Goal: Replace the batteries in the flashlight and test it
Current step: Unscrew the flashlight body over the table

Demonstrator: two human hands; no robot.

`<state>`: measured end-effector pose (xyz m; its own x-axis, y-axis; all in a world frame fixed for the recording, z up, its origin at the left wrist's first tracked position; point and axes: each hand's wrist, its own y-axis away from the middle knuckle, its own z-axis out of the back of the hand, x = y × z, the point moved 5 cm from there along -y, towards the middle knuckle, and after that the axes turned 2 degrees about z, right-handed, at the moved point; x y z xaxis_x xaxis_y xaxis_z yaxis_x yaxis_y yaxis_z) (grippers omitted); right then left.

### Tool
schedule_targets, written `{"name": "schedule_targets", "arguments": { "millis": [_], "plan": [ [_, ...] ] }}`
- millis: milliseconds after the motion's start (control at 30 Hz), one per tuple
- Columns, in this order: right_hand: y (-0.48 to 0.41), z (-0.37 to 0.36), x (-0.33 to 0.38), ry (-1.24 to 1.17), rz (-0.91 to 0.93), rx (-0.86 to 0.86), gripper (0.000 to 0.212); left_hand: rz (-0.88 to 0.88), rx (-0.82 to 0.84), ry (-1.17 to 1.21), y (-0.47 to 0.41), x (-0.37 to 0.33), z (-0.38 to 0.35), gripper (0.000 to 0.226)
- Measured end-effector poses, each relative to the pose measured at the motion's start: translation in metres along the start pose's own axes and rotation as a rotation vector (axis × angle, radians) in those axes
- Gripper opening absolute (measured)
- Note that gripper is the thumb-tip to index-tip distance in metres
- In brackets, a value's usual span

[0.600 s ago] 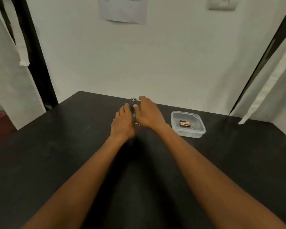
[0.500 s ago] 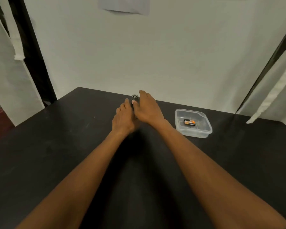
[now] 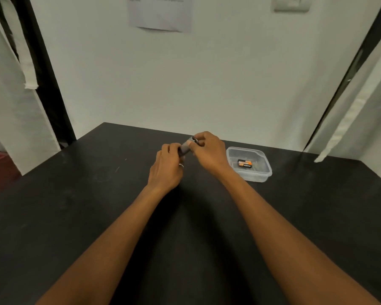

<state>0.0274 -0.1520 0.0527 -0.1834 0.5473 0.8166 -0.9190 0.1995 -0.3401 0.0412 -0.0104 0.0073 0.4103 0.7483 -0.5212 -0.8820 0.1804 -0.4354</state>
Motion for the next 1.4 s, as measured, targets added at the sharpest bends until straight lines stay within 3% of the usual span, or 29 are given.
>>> {"name": "schedule_targets", "arguments": {
  "millis": [100, 200, 333, 433, 667, 867, 1100, 1400],
  "plan": [
    [0.029, 0.028, -0.015, -0.206, -0.146, -0.050, 0.015, -0.027, 0.089, 0.215, 0.020, -0.018, 0.003, 0.030],
    [0.062, 0.056, -0.029, -0.377, -0.278, -0.077, 0.028, 0.084, 0.165, 0.514, 0.042, -0.037, 0.003, 0.039],
    [0.104, 0.083, -0.043, -0.498, -0.437, -0.091, 0.034, 0.287, 0.162, 0.876, 0.068, -0.059, -0.003, 0.022],
    [0.125, 0.091, -0.057, -0.489, -0.492, -0.081, 0.040, 0.325, 0.164, 0.995, 0.083, -0.069, -0.014, 0.018],
    [0.143, 0.098, -0.079, -0.225, -0.519, -0.126, 0.058, 0.335, 0.245, 0.985, 0.097, -0.072, -0.037, 0.012],
    [0.137, 0.093, -0.081, -0.060, -0.478, -0.120, 0.065, 0.399, 0.198, 0.903, 0.097, -0.062, -0.042, 0.032],
    [0.136, 0.085, -0.085, 0.179, -0.379, -0.196, 0.080, 0.418, 0.139, 0.786, 0.100, -0.061, -0.039, 0.040],
    [0.135, 0.088, -0.083, -0.024, -0.278, -0.302, 0.067, 0.330, 0.163, 0.647, 0.099, -0.069, -0.036, 0.062]
  ]
}}
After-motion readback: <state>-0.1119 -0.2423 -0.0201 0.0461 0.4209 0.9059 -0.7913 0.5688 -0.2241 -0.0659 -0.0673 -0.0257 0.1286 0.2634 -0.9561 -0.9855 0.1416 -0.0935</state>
